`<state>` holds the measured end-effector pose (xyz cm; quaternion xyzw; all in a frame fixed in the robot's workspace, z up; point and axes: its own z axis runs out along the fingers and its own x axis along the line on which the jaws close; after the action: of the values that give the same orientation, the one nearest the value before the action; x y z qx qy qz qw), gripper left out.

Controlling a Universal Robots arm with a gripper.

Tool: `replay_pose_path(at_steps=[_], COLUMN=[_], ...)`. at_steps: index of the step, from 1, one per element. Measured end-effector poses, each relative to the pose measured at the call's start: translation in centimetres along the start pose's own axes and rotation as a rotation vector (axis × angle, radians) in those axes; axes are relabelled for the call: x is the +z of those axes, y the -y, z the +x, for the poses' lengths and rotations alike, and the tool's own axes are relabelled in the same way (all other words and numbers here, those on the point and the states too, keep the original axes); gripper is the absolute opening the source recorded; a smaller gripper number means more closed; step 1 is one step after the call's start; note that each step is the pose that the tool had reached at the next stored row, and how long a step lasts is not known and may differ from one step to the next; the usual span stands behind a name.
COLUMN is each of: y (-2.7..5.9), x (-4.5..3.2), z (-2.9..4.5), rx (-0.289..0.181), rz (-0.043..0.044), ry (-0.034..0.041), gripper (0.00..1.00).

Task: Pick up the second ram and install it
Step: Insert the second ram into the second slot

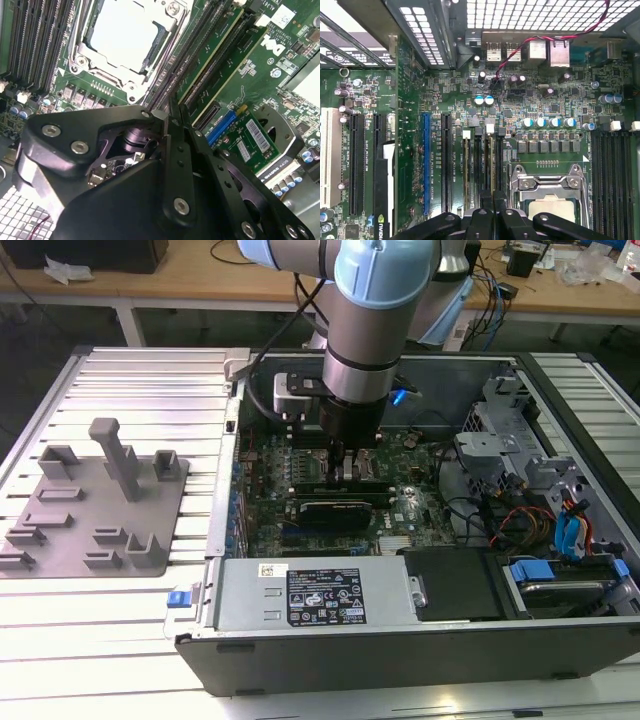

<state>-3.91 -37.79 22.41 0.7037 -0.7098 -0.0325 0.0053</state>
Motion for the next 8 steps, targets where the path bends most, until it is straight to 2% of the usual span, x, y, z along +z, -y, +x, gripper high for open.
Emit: replay_pose_path(at_steps=[6, 7, 8], y=[0.01, 0.01, 0.01], x=[0.06, 0.05, 0.04], z=[-0.01, -0.01, -0.01], rx=[0.000, 0.000, 0.000], rz=[0.0004, 0.0003, 0.0002], ry=[0.0008, 0.0007, 0.0004], gripper=[0.10, 0.17, 0.17])
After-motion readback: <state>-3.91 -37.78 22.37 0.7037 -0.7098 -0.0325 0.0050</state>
